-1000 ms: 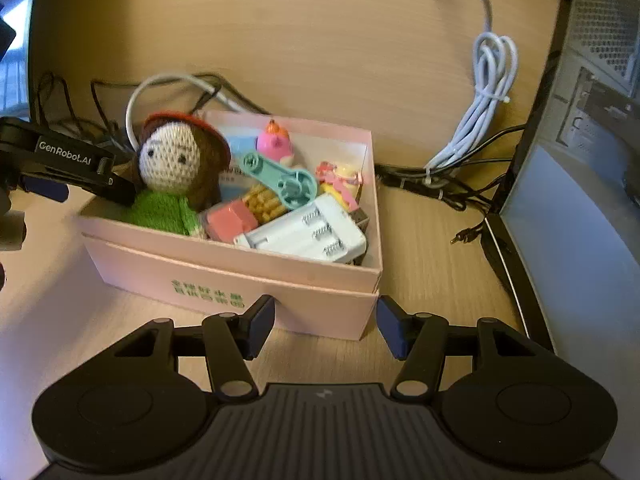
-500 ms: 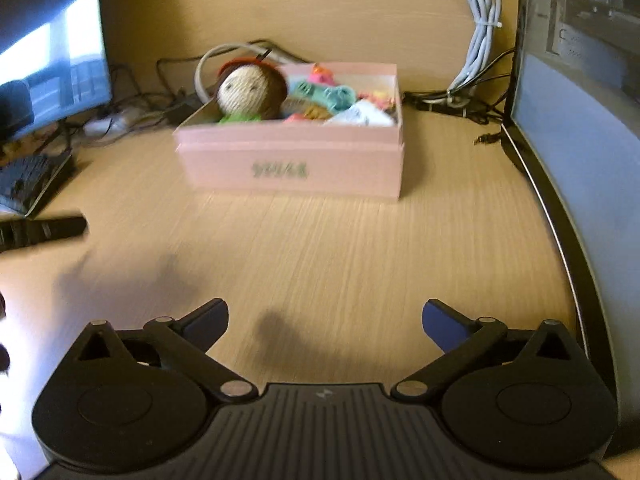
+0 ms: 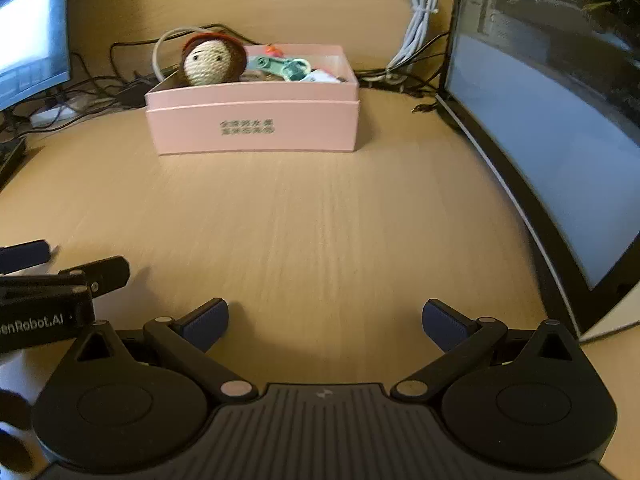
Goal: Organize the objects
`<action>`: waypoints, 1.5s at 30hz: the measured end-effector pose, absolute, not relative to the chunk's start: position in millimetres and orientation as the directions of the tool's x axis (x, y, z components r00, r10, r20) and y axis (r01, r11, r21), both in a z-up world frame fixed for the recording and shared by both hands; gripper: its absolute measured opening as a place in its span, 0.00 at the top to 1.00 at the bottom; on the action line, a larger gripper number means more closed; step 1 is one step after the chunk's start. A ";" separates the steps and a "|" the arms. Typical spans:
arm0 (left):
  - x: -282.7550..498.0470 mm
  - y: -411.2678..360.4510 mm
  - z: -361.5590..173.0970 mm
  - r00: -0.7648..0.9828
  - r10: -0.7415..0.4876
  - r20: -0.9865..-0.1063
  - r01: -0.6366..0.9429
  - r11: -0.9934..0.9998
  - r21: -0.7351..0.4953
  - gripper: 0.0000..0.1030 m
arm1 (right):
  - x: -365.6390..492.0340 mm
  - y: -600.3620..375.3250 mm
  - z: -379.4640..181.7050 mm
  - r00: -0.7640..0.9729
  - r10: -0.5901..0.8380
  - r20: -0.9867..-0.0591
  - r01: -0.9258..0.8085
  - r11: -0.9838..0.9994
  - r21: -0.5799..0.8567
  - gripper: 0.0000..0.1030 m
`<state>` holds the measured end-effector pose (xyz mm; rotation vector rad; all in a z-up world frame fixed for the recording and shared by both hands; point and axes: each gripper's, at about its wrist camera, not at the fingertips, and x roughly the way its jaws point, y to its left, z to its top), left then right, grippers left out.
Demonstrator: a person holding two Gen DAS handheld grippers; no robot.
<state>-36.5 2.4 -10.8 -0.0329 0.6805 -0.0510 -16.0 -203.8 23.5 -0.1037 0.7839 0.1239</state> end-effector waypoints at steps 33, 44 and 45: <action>-13.8 0.3 -14.4 0.774 0.026 -0.633 -0.026 1.000 0.010 0.03 | 23.5 -207.4 11.3 0.753 0.152 -0.640 -0.191 0.981 0.008 0.00; -13.4 0.0 -14.2 0.773 0.026 -0.634 -0.026 1.000 0.009 0.03 | 23.2 -206.8 11.4 0.753 0.152 -0.640 -0.191 0.982 0.008 0.00; -13.2 0.1 -14.2 0.773 0.026 -0.634 -0.026 1.000 0.009 0.03 | 23.2 -206.7 11.4 0.753 0.151 -0.640 -0.191 0.982 0.007 0.00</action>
